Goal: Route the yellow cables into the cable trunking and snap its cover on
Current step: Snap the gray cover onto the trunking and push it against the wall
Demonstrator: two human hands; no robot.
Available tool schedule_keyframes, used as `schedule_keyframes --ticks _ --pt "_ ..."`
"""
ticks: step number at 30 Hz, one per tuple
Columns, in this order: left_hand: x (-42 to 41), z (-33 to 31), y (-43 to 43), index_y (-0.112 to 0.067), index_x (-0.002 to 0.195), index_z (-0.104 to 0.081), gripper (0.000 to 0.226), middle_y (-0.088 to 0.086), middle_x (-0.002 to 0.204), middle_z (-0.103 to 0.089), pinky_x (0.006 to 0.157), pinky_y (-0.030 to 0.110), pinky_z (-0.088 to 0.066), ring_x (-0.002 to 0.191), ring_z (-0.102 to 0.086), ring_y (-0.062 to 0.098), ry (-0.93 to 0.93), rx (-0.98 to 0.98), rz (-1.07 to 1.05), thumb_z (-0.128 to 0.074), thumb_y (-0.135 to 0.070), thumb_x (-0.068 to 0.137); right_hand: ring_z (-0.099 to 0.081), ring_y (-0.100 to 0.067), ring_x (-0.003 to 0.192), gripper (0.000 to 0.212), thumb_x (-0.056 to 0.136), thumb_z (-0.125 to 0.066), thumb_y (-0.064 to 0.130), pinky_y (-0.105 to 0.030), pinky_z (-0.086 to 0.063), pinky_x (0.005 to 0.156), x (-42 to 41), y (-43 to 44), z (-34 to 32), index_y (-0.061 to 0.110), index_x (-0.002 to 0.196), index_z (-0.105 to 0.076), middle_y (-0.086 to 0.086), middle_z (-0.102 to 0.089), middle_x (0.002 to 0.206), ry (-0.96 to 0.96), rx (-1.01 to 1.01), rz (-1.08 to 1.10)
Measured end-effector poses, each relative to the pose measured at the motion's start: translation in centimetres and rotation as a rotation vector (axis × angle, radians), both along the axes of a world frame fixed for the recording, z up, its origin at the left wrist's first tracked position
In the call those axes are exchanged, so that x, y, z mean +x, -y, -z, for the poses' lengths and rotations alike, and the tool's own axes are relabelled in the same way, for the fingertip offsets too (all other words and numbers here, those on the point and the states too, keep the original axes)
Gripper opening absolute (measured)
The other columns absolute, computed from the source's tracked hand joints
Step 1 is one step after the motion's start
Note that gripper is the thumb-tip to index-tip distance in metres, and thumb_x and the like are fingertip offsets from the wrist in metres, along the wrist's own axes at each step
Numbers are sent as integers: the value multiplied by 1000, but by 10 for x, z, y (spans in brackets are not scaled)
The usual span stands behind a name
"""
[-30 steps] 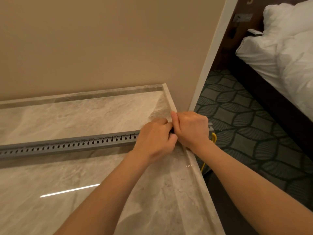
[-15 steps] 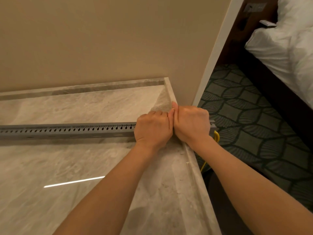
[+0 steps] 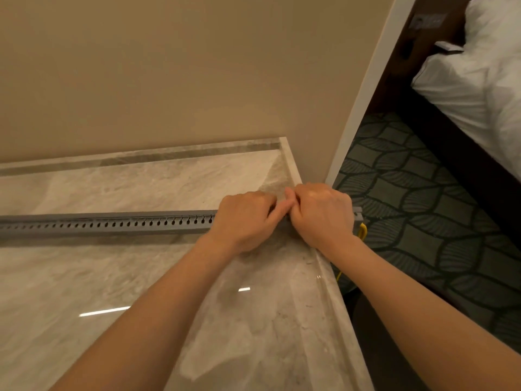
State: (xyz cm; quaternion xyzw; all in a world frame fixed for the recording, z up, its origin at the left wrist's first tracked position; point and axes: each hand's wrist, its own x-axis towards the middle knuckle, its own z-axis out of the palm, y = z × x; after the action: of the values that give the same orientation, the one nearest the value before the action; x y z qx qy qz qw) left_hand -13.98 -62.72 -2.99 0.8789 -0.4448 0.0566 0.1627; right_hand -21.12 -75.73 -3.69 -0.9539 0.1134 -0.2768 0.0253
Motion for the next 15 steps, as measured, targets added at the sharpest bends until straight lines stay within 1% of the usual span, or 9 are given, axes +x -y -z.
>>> schedule_keyframes --ticks 2,4,6,8,9,11,13,15 --pt "19 -2 -25 -22 74 -53 69 -4 62 -53 49 30 -27 58 -49 17 -31 154 74 -7 -73 78 -50 -20 50 46 94 -41 36 -25 -25 46 0 2 1 12 60 -60 -5 -60 57 -67 -2 -17" --pt "37 -5 -52 -25 77 -50 74 -6 61 -51 46 27 -24 55 -47 13 -46 275 97 -2 -81 66 -45 -17 50 52 94 -33 44 -25 -25 46 2 4 -3 15 59 -57 -2 -57 56 -141 -16 -65" --pt "52 -7 -78 -28 81 -51 76 -7 61 -52 46 26 -26 55 -48 10 -90 346 84 -7 -86 60 -45 -16 52 57 91 -24 55 -26 -23 46 5 4 -7 18 59 -53 1 -54 58 -267 -27 -171" --pt "66 -10 -103 -30 81 -52 75 -8 62 -53 47 26 -30 57 -50 9 -134 392 55 -15 -90 55 -45 -13 52 56 86 -19 66 -27 -22 44 11 -1 -12 23 61 -46 4 -52 60 -438 13 -322" --pt "72 -12 -115 -30 79 -52 73 -8 62 -54 48 26 -31 58 -51 8 -145 408 38 -21 -90 54 -45 -11 52 53 84 -21 69 -27 -24 44 15 -7 -15 26 63 -44 6 -51 60 -523 59 -388" --pt "82 -14 -135 -29 73 -52 63 -9 62 -55 47 25 -32 58 -51 8 -172 435 4 -34 -88 57 -47 -9 54 45 84 -35 68 -28 -31 46 25 -13 -19 26 71 -47 6 -52 63 -647 158 -474" --pt "89 -15 -157 -29 71 -51 47 -10 61 -54 48 26 -35 59 -52 9 -190 458 -33 -52 -76 68 -49 -10 57 33 83 -52 55 -30 -36 49 38 -23 -22 23 78 -53 4 -55 66 -727 230 -531" --pt "94 -15 -171 -29 70 -51 30 -10 62 -53 50 28 -38 60 -52 12 -202 468 -53 -61 -56 75 -50 -10 57 17 80 -63 37 -29 -36 50 51 -32 -24 21 78 -56 4 -56 65 -830 310 -558"
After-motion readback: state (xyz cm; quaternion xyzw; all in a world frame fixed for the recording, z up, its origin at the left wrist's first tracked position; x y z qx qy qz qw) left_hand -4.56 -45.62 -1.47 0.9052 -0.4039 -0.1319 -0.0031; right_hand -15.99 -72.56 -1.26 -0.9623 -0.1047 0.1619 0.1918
